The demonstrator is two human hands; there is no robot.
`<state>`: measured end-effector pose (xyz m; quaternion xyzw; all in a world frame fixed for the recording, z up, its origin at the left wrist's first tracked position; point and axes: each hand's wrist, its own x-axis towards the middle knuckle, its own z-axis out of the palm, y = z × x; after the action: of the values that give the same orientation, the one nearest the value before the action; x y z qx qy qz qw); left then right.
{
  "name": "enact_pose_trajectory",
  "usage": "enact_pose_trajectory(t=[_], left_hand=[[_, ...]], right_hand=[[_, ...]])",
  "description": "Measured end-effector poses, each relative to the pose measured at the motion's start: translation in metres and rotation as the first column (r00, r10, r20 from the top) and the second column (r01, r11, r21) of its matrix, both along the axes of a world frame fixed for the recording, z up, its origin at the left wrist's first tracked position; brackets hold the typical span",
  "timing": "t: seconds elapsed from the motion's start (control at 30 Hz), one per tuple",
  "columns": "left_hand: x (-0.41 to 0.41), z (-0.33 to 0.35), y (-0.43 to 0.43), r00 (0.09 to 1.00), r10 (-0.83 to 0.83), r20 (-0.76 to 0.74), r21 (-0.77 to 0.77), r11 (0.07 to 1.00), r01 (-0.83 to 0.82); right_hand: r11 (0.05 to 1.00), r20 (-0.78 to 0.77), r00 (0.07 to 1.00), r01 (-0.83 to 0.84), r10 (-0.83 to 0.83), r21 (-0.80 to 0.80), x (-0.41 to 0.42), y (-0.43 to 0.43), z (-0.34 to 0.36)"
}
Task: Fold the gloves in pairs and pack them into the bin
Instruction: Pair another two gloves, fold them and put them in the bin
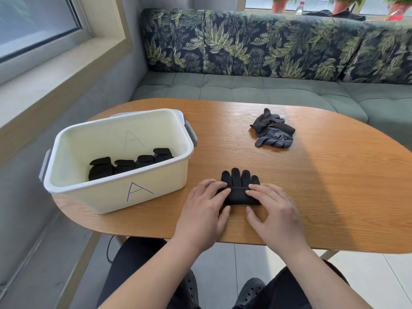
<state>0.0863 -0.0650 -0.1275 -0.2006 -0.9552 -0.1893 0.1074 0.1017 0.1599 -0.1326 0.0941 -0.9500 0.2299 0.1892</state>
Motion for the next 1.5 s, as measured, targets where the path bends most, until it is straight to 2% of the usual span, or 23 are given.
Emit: enact_pose_trajectory(t=[0.3, 0.4, 0.53, 0.7, 0.9, 1.23, 1.37, 1.5], left_hand=[[0.001, 0.002, -0.002, 1.0, 0.02, 0.005, 0.126, 0.992, -0.021], [-0.001, 0.002, -0.004, 0.999, 0.015, 0.038, 0.149, 0.989, -0.021], [-0.002, 0.004, -0.006, 0.996, 0.037, 0.086, 0.27, 0.961, -0.059], [0.001, 0.007, -0.009, 0.984, 0.035, 0.177, 0.387, 0.916, -0.103], [0.002, 0.01, -0.011, 0.973, 0.029, 0.23, 0.449, 0.884, -0.133], [0.005, 0.007, -0.006, 0.999, 0.035, -0.021, 0.318, 0.948, -0.026], [0.01, 0.005, -0.003, 0.978, -0.077, -0.193, 0.168, 0.98, 0.11], [0.011, 0.001, 0.0, 0.957, -0.159, -0.241, 0.012, 0.986, 0.167]], right_hand=[[0.992, 0.027, 1.0, 0.001, 0.003, -0.129, -0.002, 0.004, 0.002], [0.99, 0.035, 0.999, 0.005, 0.0, -0.143, -0.001, 0.004, 0.004], [0.981, 0.05, 0.999, -0.001, 0.011, -0.194, 0.001, 0.004, 0.006], [0.937, 0.104, 0.995, 0.04, -0.004, -0.346, 0.004, 0.007, 0.011], [0.9, 0.138, 0.99, 0.078, -0.019, -0.429, 0.003, 0.01, 0.009], [0.915, 0.041, 0.993, 0.114, -0.106, -0.388, 0.001, 0.006, 0.008], [0.919, 0.021, 0.994, 0.104, -0.103, -0.381, 0.002, 0.006, 0.009], [0.921, -0.016, 0.997, 0.069, -0.081, -0.382, 0.002, 0.005, 0.007]])
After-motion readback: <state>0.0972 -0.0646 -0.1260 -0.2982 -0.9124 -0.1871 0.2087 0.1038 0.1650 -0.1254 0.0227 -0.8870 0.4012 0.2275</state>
